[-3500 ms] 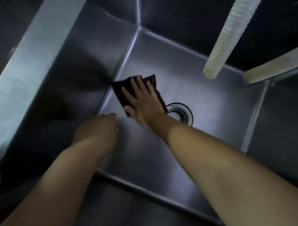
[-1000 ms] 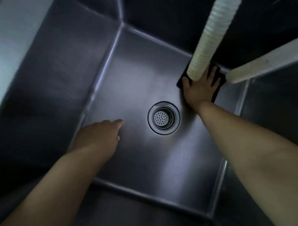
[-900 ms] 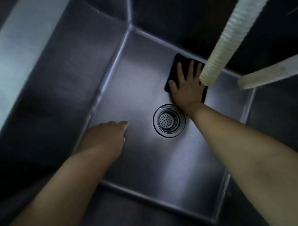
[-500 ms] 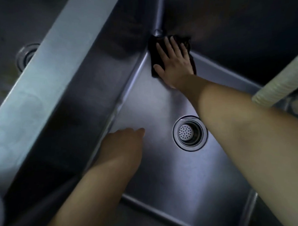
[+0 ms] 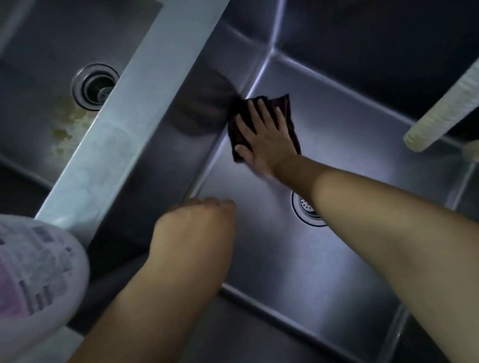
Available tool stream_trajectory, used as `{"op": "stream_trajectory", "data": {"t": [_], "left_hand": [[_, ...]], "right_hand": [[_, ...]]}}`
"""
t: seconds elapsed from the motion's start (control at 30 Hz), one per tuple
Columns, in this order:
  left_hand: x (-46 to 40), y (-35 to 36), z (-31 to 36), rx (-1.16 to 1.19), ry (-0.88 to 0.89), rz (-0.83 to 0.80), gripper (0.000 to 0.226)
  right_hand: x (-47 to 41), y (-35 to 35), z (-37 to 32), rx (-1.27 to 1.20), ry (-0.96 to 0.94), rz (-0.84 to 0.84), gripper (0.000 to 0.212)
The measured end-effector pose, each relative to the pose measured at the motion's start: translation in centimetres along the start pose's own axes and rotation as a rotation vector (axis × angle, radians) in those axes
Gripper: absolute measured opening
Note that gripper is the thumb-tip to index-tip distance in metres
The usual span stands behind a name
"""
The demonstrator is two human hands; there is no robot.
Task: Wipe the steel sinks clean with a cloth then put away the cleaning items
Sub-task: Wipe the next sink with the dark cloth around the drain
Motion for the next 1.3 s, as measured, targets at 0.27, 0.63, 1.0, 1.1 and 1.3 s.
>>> {"op": "stream_trajectory", "data": {"t": [0.27, 0.63, 1.0, 1.1, 1.3], "left_hand": [[7.7, 1.0, -1.6, 0.191, -0.072, -0.091, 0.039], [8.2, 1.3, -0.9, 0.111, -0.039, 0.033, 0.030], [5.5, 1.9, 3.0, -0.006, 0.163, 0.040, 0.035], [5.1, 3.0, 3.5, -0.014, 0.176, 0.017, 0.015], [4.7, 4.2, 3.7, 0.019, 0.218, -0.020, 0.026]], "right_hand": [[5.8, 0.6, -8.6, -0.018, -0.155, -0.027, 0.066], [14.9, 2.8, -16.6, -0.125, -0.515, -0.011, 0.056], [31.4, 6.6, -4.2, -0.059, -0.517, 0.026, 0.058], [32.3, 7.1, -1.4, -0.007, -0.377, 0.003, 0.066], [29.4, 6.8, 4.8, 0.031, -0.057, -0.032, 0.073]]}}
Point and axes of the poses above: each hand's wrist, its own x-axis away from the middle knuckle, its own y-axis out of the palm, z = x × y, the point moved 5 cm from there along -x, towards the middle knuckle, and after that the axes turned 6 degrees about x, right-handed, at the moved point
